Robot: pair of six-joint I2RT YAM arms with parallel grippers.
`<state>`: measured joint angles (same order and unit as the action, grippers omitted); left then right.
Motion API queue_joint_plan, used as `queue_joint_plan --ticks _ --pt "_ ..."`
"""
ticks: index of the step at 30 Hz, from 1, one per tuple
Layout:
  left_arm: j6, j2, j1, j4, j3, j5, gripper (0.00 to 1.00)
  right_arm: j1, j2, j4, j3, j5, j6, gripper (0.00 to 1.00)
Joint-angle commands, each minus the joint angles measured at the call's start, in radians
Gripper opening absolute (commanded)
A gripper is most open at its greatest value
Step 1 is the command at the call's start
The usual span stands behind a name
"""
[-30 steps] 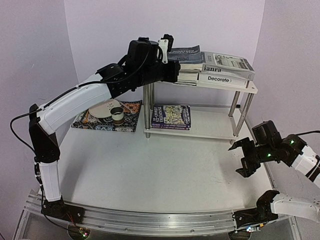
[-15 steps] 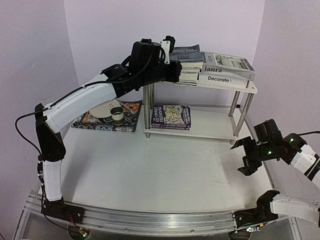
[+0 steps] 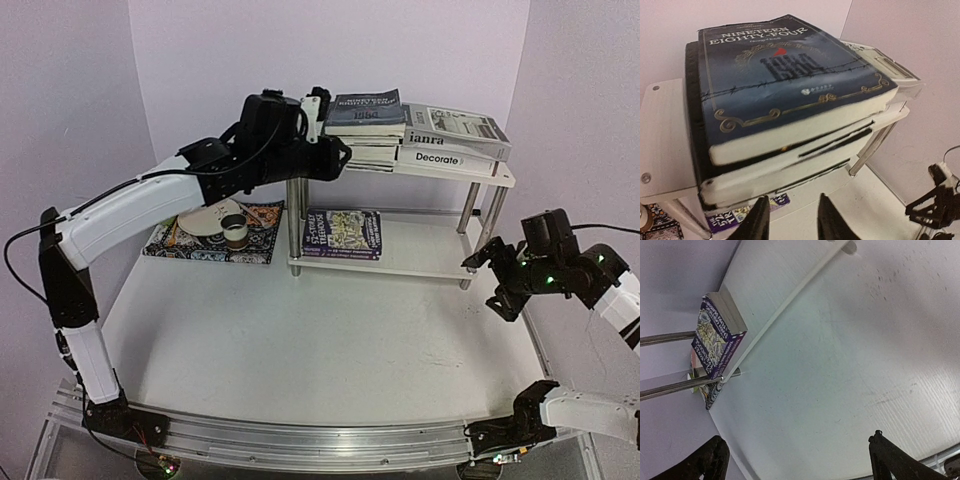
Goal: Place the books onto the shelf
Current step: Adjust the book in the book pile on the shelf, then reset both arms
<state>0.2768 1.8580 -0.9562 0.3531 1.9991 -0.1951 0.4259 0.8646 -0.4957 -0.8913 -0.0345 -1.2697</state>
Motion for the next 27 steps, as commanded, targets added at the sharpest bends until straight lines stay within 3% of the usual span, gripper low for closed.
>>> queue_joint_plan --ticks 1,5,8,14,23,27 --pt "0.050 -0.214 0.007 -0.040 -0.162 -0.018 0.42 -0.004 -0.072 -0.033 0.016 0.144 0.188 0.98" --pt "0.075 -0.358 0.007 -0.045 -0.382 -0.025 0.62 -0.003 -0.201 -0.023 0.152 0.240 0.155 0.98" --pt "0.076 -0.465 0.007 -0.050 -0.536 -0.045 0.78 -0.003 -0.306 0.044 0.254 0.274 0.285 0.98" --pt "0.035 -0.652 0.007 -0.059 -0.790 -0.108 0.98 -0.003 -0.418 0.137 0.352 0.264 0.557 0.98" --pt "0.017 -0.817 0.008 -0.025 -1.024 -0.274 1.00 -0.004 -0.379 0.127 0.368 0.446 0.557 0.98" --pt "0.015 -0.841 0.024 0.019 -1.068 -0.356 1.00 -0.003 -0.375 0.188 0.395 0.374 0.784 0.98"
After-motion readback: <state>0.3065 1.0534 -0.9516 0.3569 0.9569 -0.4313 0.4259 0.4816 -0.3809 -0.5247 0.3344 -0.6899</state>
